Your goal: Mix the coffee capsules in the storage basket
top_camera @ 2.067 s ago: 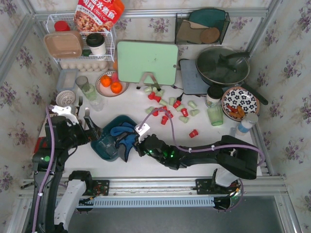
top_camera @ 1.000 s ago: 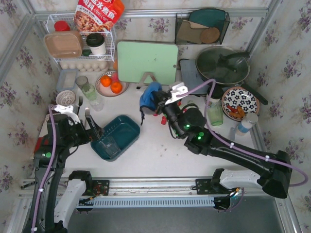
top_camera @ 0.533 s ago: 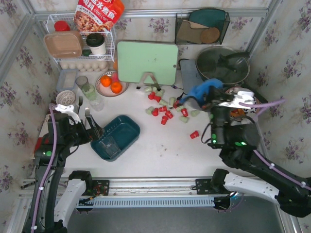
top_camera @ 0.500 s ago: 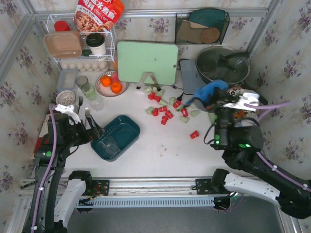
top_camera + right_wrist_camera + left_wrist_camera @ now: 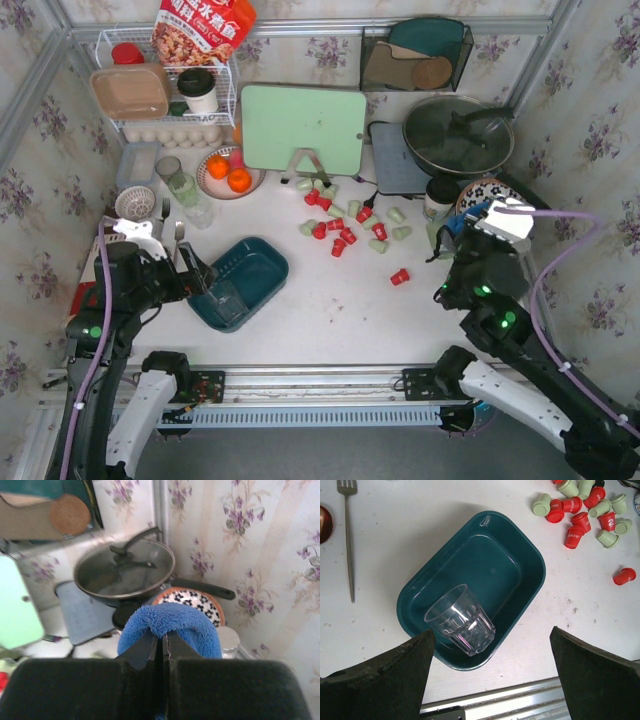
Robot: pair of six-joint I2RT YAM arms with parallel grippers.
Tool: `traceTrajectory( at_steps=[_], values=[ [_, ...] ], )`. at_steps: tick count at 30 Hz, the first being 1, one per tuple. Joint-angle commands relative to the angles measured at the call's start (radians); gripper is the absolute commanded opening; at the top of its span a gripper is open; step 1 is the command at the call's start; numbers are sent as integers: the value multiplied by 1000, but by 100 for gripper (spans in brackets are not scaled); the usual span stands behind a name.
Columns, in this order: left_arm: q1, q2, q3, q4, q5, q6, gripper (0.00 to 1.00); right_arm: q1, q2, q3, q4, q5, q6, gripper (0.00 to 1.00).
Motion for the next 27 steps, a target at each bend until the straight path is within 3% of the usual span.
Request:
traceTrajectory(
  at_steps=[1,6,10,21,23,27],
  values=[
    [-5,-5,5,4,-9,8,99,-128,65,6,-431,-118,373,0],
    [-8,-2,6,0,-11,7,99,-445,152,-26,-565,-452,592,0],
    [-8,-1,7,0,-13,4,99,-596,151,-69,-552,-586,703,0],
    [-8,10,7,-1,-11,4,99,-764,249,-247,-327,-654,839,0],
    [-8,11,6,-2,-12,4,99,-781,279,-278,-289,-652,855,8],
    [-8,18,5,0,-12,5,99,-807,351,-316,-227,-660,876,13]
  ],
)
